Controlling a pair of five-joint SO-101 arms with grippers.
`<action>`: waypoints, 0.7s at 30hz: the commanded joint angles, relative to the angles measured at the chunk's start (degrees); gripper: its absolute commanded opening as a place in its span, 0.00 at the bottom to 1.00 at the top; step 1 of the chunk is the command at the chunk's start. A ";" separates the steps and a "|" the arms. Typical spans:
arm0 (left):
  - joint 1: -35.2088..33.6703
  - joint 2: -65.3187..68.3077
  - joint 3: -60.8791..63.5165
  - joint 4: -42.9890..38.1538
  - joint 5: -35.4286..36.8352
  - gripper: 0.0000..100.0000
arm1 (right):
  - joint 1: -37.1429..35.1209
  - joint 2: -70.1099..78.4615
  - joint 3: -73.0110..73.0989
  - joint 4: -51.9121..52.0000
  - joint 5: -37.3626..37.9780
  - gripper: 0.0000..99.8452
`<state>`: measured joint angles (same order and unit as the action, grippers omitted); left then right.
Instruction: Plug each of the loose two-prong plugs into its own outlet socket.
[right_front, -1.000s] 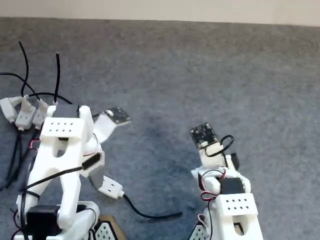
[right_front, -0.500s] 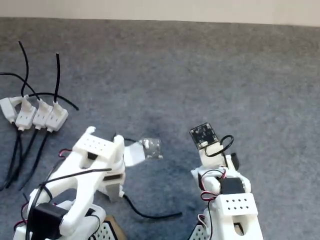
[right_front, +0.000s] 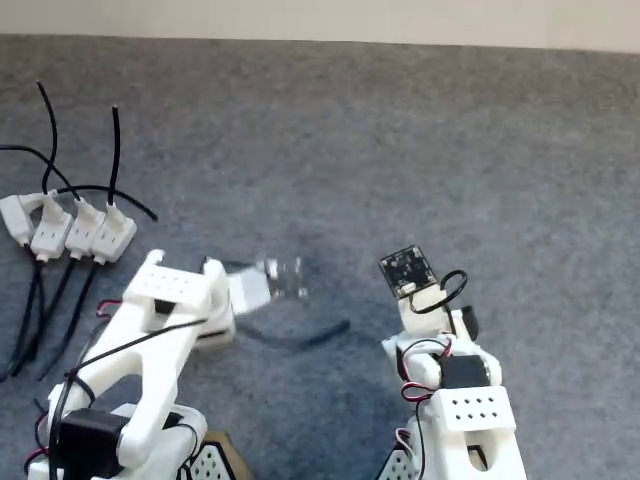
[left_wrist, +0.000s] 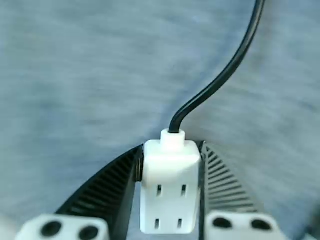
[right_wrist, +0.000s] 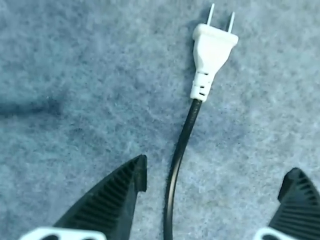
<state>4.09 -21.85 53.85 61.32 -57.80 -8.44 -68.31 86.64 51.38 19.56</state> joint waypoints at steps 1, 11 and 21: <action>0.66 -0.48 -6.73 -0.53 5.80 0.06 | -0.48 0.48 -0.31 -1.01 -0.44 0.39; 13.14 16.75 -18.07 -0.53 16.09 0.05 | -0.48 0.48 -0.31 -1.01 -0.44 0.39; 11.38 23.87 -26.51 1.67 24.97 0.30 | -0.48 0.48 -0.31 -1.01 -0.44 0.39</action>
<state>17.19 3.65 29.76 61.32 -33.54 -8.44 -68.31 86.64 51.38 19.56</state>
